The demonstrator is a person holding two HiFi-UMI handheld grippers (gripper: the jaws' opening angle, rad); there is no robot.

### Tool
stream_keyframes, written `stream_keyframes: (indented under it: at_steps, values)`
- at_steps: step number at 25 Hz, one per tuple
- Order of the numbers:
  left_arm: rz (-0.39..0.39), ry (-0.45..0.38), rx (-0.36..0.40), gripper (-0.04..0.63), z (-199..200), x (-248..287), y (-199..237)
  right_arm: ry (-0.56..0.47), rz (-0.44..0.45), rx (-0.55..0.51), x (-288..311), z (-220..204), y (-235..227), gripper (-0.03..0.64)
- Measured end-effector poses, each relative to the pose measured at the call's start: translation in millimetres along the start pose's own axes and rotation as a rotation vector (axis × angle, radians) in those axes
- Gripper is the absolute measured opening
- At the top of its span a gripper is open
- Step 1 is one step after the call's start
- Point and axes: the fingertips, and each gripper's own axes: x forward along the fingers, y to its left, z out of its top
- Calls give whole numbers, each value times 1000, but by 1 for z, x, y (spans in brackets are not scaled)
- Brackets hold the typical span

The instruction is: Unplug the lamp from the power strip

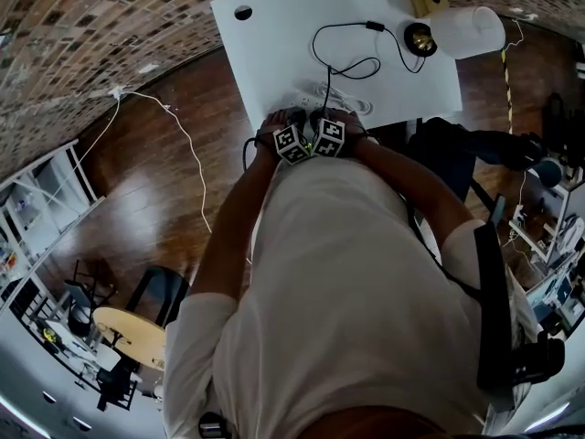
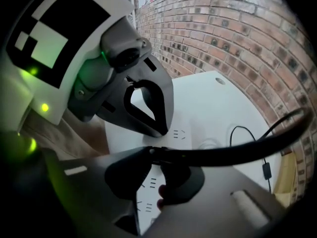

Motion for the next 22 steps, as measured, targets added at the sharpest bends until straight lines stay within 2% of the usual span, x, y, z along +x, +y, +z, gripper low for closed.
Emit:
stream_keyframes:
  at_steps: [6, 13, 22]
  values:
    - [4, 1, 3, -13, 0, 3, -4, -19, 11, 37, -3, -2, 2, 54]
    - [-3, -9, 110, -14, 4, 2, -5, -55, 22, 70, -4, -4, 1, 52]
    - [-5, -4, 136, -14, 7, 5, -8, -61, 14, 61, -6, -10, 1, 52]
